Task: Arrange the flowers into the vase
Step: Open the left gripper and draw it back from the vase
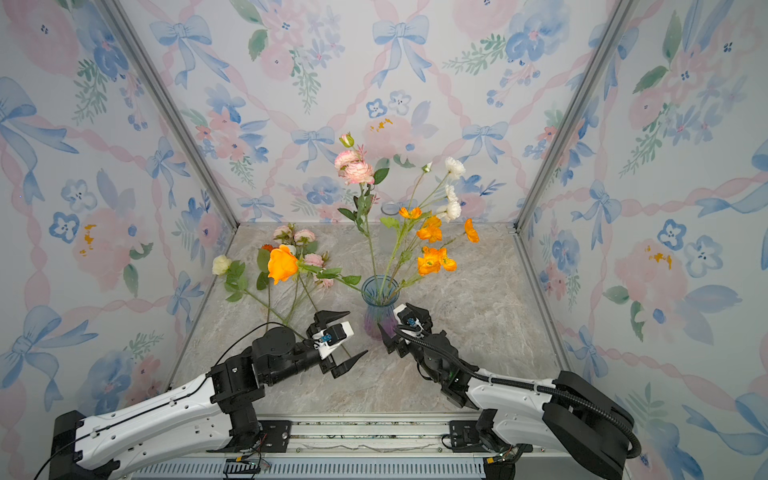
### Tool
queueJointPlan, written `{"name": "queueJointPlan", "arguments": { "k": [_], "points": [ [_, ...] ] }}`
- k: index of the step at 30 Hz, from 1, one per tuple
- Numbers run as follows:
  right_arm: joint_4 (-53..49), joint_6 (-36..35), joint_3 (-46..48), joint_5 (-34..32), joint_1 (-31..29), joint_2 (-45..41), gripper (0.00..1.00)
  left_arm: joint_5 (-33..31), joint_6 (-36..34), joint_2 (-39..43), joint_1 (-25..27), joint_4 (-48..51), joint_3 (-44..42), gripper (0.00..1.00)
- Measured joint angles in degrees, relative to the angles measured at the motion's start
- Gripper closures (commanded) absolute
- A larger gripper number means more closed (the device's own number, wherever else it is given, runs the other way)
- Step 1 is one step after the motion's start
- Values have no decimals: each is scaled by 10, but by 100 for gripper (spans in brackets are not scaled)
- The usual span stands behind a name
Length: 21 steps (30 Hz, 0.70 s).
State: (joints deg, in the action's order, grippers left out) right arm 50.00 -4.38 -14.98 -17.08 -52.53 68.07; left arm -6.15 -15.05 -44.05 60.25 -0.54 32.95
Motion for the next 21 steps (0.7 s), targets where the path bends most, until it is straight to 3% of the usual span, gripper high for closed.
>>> {"name": "queueJointPlan", "arguments": {
  "k": [8, 21],
  "points": [
    [69, -11, -37, 23, 7, 85, 3, -56, -14, 42, 0, 11, -5, 2],
    [157, -12, -97, 26, 44, 190, 1, -61, -15, 15, 0, 15, -5, 2]
  ]
}}
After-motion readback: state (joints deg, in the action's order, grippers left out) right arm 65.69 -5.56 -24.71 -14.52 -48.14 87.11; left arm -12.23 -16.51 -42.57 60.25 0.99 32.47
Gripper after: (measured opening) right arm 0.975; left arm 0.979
